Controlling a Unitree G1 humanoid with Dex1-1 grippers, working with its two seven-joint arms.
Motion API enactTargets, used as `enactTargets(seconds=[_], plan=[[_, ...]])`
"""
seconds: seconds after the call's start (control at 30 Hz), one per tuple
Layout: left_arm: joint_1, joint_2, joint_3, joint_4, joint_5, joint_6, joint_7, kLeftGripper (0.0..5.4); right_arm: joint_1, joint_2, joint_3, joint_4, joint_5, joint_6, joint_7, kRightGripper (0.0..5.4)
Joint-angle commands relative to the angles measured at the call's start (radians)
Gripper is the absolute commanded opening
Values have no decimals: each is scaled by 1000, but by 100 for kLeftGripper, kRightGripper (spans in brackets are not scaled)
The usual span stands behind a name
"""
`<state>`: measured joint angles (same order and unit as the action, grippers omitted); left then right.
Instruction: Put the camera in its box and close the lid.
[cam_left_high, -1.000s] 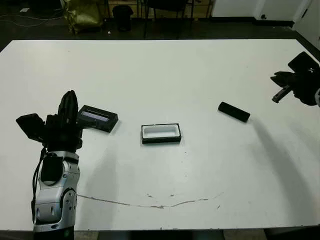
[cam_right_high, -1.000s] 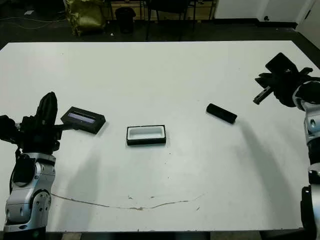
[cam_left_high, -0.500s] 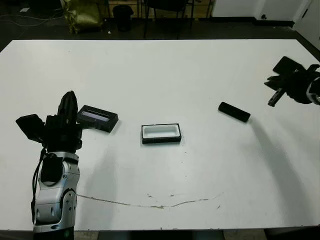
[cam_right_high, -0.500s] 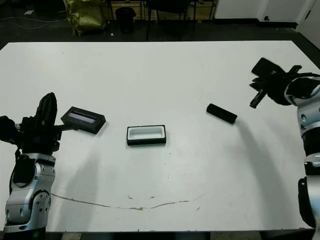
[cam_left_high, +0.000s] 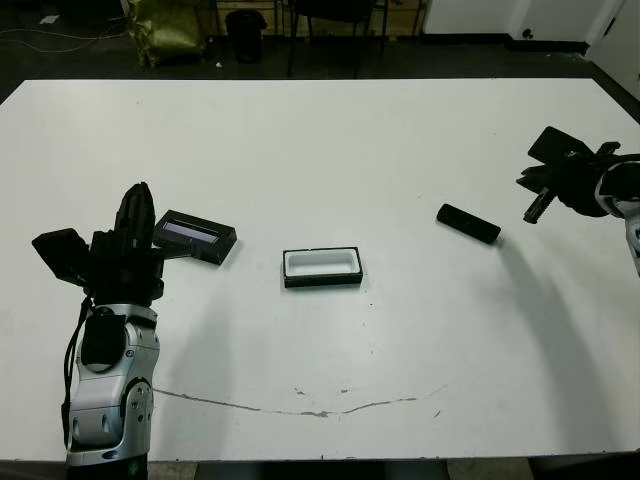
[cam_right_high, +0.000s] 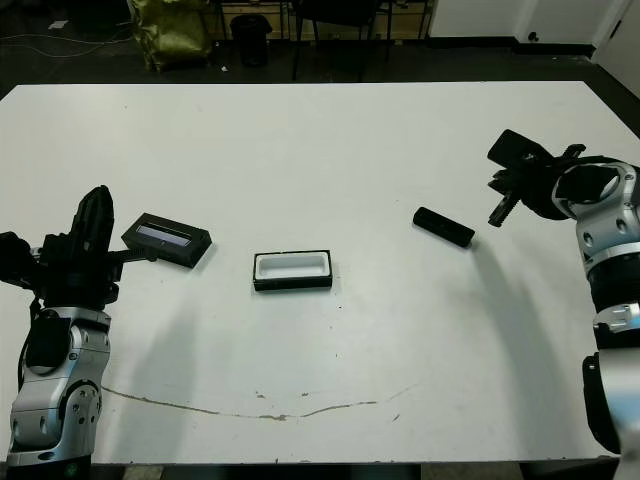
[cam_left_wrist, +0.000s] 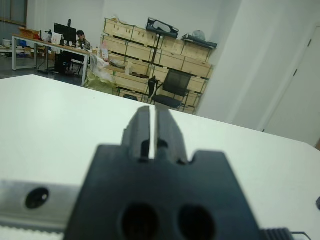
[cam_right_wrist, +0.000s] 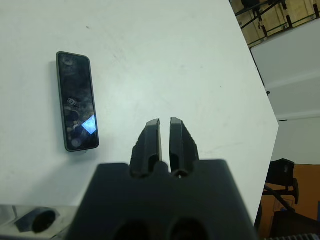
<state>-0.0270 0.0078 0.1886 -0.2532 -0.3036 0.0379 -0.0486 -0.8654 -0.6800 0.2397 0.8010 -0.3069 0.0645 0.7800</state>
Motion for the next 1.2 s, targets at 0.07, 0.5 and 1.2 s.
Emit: enactTargets(seconds=[0.07,0.5,1.2], plan=[[13,6,7,13,-2,15,0,1,26,18,11,4,-7,24,-2,0],[17,5,2,-6,7,33,12,1,65,24,13,-6,-4,25,0,0],[20,5,6,4,7,19,6,1,123,59,-29,9,67,19,-26,0]])
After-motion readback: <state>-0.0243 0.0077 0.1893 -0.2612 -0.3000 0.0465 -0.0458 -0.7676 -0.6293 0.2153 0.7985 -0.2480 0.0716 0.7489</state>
